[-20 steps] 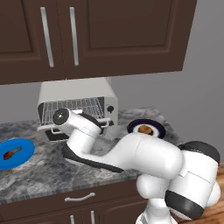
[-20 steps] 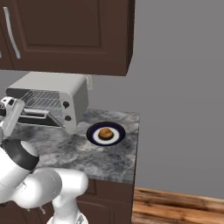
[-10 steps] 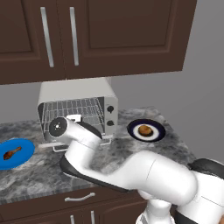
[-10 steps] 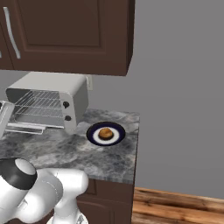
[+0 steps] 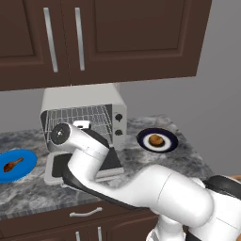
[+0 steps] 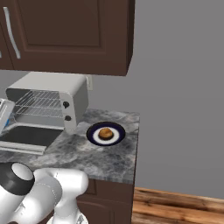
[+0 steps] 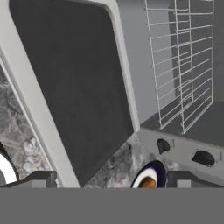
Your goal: Open the toaster oven door. Place the bread on the bottom rack in the toaster oven and place the chicken drumstick on the top rack.
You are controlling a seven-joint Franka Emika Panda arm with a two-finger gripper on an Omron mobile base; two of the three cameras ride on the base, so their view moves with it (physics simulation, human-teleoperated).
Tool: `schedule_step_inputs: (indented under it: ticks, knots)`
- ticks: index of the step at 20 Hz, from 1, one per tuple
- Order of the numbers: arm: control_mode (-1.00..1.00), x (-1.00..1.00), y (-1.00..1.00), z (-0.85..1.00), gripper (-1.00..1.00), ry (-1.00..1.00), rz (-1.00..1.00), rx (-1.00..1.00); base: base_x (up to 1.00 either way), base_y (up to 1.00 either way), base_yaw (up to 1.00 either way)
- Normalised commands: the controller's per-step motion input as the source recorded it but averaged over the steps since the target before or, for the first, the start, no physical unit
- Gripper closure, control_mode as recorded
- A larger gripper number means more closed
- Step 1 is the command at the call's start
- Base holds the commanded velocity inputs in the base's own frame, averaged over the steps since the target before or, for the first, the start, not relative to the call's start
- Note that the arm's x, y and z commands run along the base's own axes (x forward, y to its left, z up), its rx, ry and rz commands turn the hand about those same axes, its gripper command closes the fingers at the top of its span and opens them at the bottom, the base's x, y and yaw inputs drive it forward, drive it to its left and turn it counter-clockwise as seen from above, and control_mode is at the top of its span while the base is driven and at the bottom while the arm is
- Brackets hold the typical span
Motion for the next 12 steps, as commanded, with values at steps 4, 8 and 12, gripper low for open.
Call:
schedule_step_inputs:
  ticks: [4, 8, 12]
  knots:
    - [-1.00, 0.08, 0.00, 0.02, -1.00, -0.03, -0.24, 0.03, 0.00, 0.00, 0.00]
    - [-1.00, 0.05, 0.00, 0.00, -1.00, -0.13, -0.40, 0.10, 0.00, 0.00, 0.00]
    - [-1.00, 0.06, 0.09, 0.00, -1.00, -0.17, -0.36, 0.27, 0.00, 0.00, 0.00]
